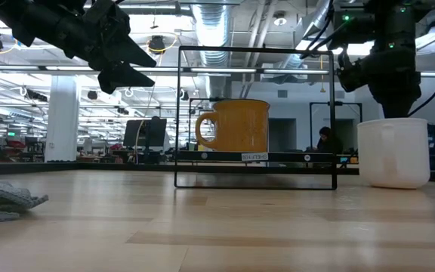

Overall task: Stack small to large cups/mugs on shelf
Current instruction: Put the white mug on the shelf

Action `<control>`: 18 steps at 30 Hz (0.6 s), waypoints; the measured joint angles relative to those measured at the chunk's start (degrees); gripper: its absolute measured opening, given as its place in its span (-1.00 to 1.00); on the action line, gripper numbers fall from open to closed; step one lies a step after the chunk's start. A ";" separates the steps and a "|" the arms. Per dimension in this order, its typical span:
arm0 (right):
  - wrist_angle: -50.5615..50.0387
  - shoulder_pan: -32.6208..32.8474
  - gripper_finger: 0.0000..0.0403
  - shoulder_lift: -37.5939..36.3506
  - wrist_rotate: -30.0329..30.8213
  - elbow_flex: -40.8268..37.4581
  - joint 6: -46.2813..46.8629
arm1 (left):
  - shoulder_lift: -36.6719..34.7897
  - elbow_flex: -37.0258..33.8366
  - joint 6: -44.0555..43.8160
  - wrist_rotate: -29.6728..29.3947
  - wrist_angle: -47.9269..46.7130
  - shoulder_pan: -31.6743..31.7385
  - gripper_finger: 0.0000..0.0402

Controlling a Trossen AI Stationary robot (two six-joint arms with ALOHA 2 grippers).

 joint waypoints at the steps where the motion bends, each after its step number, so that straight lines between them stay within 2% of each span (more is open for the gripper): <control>1: 0.06 0.00 -0.98 0.00 0.00 0.00 -0.01 | 0.00 0.00 -0.01 0.01 0.01 0.00 0.33; 13: 0.12 -0.18 -0.99 0.00 -0.27 0.00 1.62 | -0.01 0.00 -0.10 0.00 0.00 0.00 0.33; 18: -0.68 -1.75 -1.00 0.12 -2.99 0.64 5.65 | 0.01 0.00 -0.21 0.00 -0.23 0.00 0.33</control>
